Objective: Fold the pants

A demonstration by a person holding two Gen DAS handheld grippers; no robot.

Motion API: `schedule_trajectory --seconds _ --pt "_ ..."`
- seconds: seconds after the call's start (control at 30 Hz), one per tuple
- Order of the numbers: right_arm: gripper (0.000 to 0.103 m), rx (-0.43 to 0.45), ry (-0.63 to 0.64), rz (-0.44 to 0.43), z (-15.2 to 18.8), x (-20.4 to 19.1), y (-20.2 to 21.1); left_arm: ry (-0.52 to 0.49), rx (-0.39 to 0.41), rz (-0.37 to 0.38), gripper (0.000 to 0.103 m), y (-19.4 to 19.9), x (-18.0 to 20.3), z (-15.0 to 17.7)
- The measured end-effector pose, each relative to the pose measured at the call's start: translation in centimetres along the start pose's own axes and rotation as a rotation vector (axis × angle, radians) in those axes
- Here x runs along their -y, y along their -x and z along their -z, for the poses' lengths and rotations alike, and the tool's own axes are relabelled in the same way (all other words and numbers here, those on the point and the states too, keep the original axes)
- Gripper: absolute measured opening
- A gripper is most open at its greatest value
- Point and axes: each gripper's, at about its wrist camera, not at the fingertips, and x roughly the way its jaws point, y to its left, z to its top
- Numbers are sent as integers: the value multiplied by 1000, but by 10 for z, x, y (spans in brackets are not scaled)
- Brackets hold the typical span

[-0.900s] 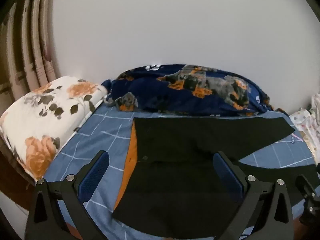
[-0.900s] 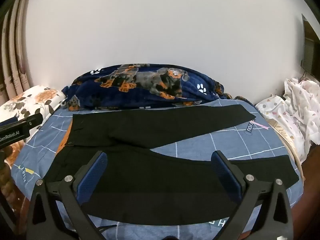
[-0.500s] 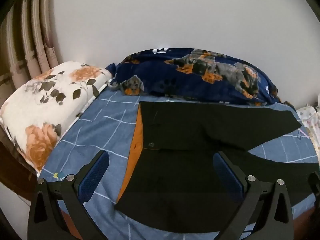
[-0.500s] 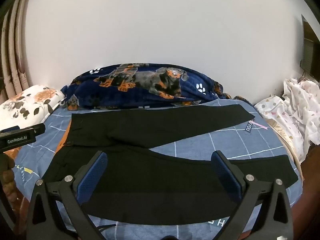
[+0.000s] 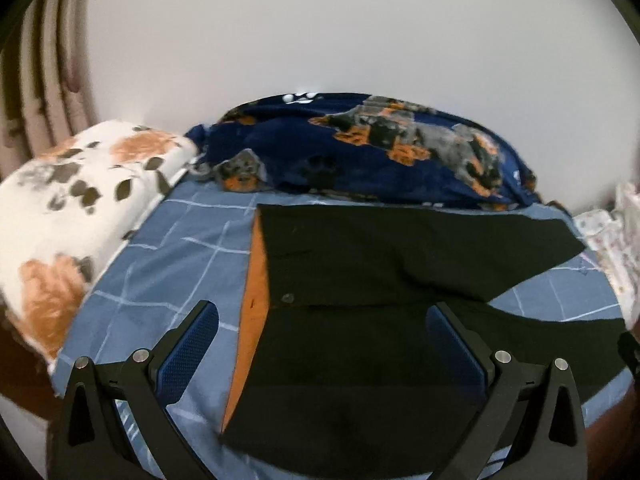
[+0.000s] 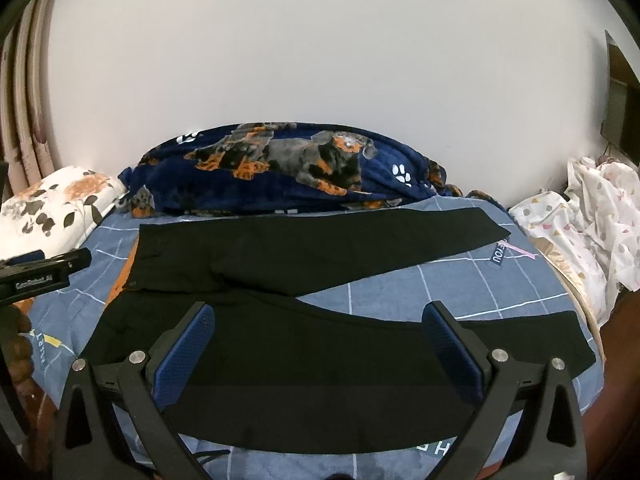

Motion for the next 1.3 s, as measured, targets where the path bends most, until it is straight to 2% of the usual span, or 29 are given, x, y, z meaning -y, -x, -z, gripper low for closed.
schedule_trajectory --seconds 0.13,0.2,0.27,0.33,0.4,0.53,0.57,0.67,0.83,0.93,0.97,1.0,1.03,1.1,1.2,1.3 --pt "103 -27 -24 -15 -3 2 -12 -3 -90 20 102 -35 -31 -8" --pt "103 -47 -27 -19 -3 1 -20 -11 -122 49 102 -55 -45 -13" --pt "103 -69 -32 -24 -2 1 -31 -16 -130 40 102 -73 -57 -21" --pt "103 -93 -33 -28 -1 0 -41 -16 -145 27 98 -97 -73 -32" --pt "103 -108 -33 -29 0 0 -48 1 -167 38 82 -127 -93 -45" --pt "103 -151 -44 -27 3 3 -68 28 -241 118 80 -185 -117 -69" --pt "103 -163 -51 -26 5 4 -73 28 -251 119 80 -199 -121 -75" --pt "103 -206 -70 -28 8 7 -89 -4 -250 110 80 -234 -125 -89" --pt "103 -253 -78 -24 14 8 -106 -58 -236 168 80 -273 -122 -105" --pt "103 -275 -82 -19 17 9 -115 -116 -280 188 69 -295 -110 -106" --pt "103 -283 -86 -20 18 10 -117 -134 -297 200 51 -301 -107 -105" --pt "103 -290 -91 -20 17 11 -120 -158 -325 221 29 -307 -103 -102" --pt "103 -298 -99 -20 18 12 -123 -167 -322 210 29 -307 -102 -100" --pt "103 -304 -109 -20 18 13 -126 -150 -286 205 13 -301 -104 -99" --pt "103 -304 -115 -25 17 12 -127 -93 -251 237 9 -287 -111 -98" --pt "103 -304 -114 -43 12 10 -129 -79 -192 251 9 -253 -106 -97"
